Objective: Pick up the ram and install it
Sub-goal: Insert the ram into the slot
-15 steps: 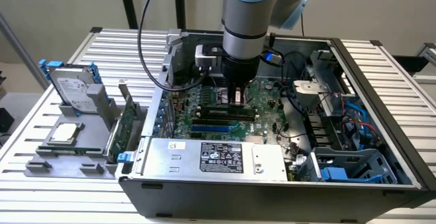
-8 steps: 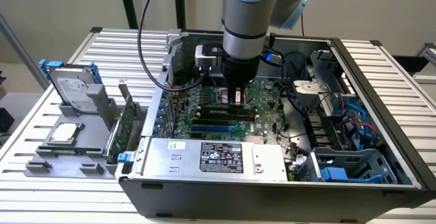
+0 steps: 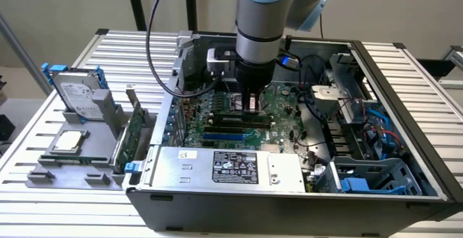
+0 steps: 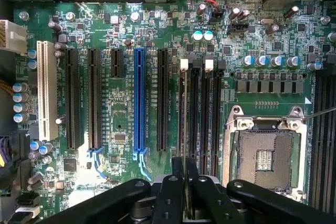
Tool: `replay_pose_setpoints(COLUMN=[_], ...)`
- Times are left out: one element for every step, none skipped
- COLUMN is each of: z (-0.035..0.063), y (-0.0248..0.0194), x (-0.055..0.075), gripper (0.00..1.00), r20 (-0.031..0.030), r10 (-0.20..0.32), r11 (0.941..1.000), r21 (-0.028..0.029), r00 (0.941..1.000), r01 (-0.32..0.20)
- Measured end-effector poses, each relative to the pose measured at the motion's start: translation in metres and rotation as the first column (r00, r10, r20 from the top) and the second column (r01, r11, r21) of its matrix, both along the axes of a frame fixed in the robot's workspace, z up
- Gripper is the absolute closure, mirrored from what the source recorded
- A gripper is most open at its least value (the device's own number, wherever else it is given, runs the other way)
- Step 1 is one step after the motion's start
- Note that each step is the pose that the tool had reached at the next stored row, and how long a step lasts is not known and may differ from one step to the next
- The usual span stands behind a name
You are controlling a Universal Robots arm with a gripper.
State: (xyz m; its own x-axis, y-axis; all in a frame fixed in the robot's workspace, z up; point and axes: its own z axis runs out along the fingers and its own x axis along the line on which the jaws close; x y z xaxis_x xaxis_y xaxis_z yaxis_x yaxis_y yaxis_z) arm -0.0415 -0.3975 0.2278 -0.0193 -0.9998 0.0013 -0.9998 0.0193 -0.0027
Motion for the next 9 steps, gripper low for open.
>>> replay_pose_setpoints(z=[-0.0001,-0.0003,-0.0004,-0.0006,-0.0008,-0.001,-0.0013,-0.0016,-0.0018], y=[0.0,0.0,0.0,0.0,0.0,0.0,0.0,0.0,0.0], x=[-0.0003,-0.0006,-0.0008,-0.0011,-0.0014,-0.0016,-0.0017,-0.0017,-0.0018], gripper=[1.0,1.0,1.0,1.0,1.0,1.0,1.0,1.0,1.0], r20=[0.0007,0.0011,0.0015,0.0019,0.0024,0.0029,0.003,0.0032,0.0032], r10=[0.0,0.0,0.0,0.0,0.0,0.0,0.0,0.0,0.0], r11=[1.0,1.0,1.0,1.0,1.0,1.0,1.0,1.0,1.0], r21=[-0.0002,-0.0003,-0.0005,-0.0006,-0.0006,-0.0007,-0.0006,-0.0007,-0.0008], r00=[1.0,1.0,1.0,1.0,1.0,1.0,1.0,1.0,1.0], r01=[0.0,0.0,0.0,0.0,0.0,0.0,0.0,0.0,0.0])
